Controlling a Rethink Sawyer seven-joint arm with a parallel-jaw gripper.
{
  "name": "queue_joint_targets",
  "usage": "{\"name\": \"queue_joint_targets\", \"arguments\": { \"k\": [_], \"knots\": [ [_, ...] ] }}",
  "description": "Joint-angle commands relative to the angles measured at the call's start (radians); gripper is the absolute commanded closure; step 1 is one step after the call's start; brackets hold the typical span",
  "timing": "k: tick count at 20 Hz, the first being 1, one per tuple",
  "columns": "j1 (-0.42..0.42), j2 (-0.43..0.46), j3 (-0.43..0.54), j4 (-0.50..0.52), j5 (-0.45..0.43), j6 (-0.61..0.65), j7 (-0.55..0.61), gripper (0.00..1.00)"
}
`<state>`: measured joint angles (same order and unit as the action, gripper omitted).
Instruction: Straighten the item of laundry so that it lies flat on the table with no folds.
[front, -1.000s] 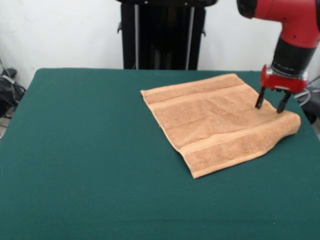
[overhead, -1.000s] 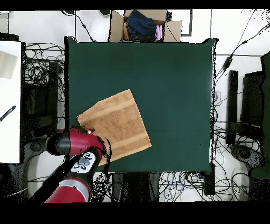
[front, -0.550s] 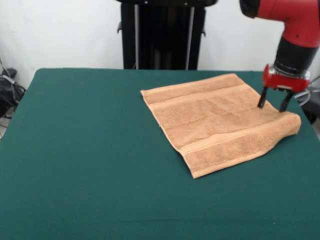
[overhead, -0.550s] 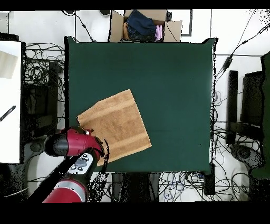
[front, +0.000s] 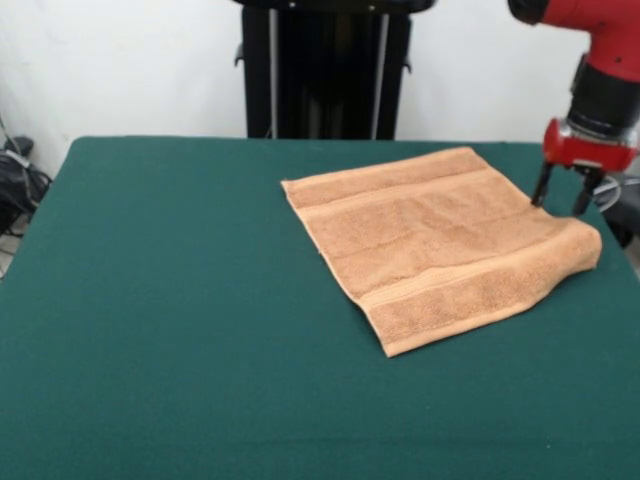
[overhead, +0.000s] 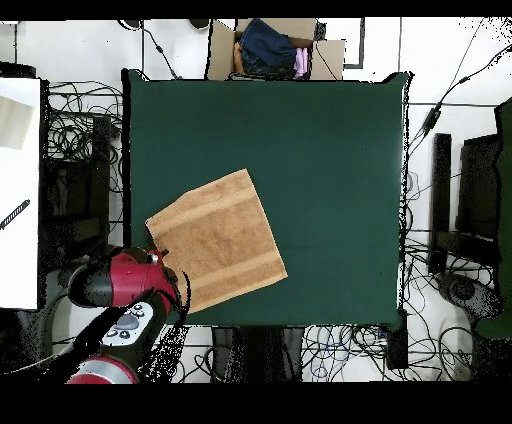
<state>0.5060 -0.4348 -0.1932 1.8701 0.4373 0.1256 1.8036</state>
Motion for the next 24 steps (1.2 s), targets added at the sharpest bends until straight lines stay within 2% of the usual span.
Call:
{"name": "queue_joint_targets", "arguments": {
  "k": [1,12,19,24],
  "knots": [
    [0.027,0.081,-0.043,-0.064,0.089,0.005,0.277,0.0],
    [-0.026,0.071,-0.034,-0.045,0.047,-0.012,0.212,0.0],
    [-0.012,0.115,-0.042,-0.078,0.065,-0.053,0.229,0.0],
    [-0.012,0.11,-0.041,-0.075,0.066,-0.044,0.231,0.0]
  ]
}}
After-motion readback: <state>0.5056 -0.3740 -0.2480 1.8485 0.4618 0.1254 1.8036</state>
